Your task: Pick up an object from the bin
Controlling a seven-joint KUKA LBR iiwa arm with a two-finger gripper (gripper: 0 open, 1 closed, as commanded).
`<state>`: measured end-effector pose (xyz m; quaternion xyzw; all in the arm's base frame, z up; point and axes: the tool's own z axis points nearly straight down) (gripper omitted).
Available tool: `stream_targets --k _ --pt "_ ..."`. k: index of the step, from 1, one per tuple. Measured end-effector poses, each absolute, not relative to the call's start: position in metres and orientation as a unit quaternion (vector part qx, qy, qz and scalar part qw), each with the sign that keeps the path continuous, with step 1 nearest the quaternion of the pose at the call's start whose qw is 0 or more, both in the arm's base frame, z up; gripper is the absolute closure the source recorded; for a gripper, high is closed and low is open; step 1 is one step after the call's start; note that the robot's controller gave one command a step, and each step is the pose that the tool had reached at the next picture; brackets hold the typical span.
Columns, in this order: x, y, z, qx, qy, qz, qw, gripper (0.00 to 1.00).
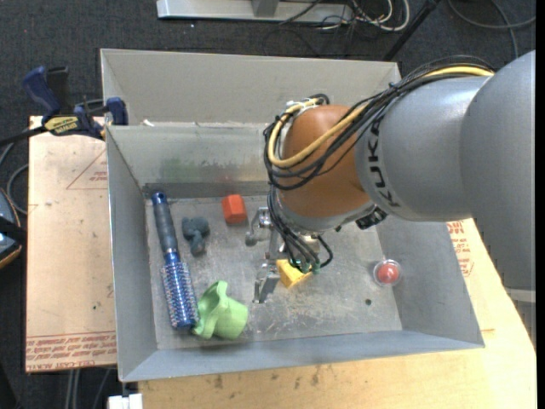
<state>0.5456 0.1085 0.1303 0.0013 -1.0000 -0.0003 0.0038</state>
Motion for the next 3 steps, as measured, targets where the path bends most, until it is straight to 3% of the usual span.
stream_targets --k 1,2,3 --pt "0.535 0.049 0.073 0.024 -1.0 -0.003 -0.003 0.0" --pt "0.551 0.005 0.075 0.178 -0.984 -0.002 -0.007 0.0" --pt "0.551 0.003 0.076 0.178 -0.984 -0.001 -0.005 1.0"
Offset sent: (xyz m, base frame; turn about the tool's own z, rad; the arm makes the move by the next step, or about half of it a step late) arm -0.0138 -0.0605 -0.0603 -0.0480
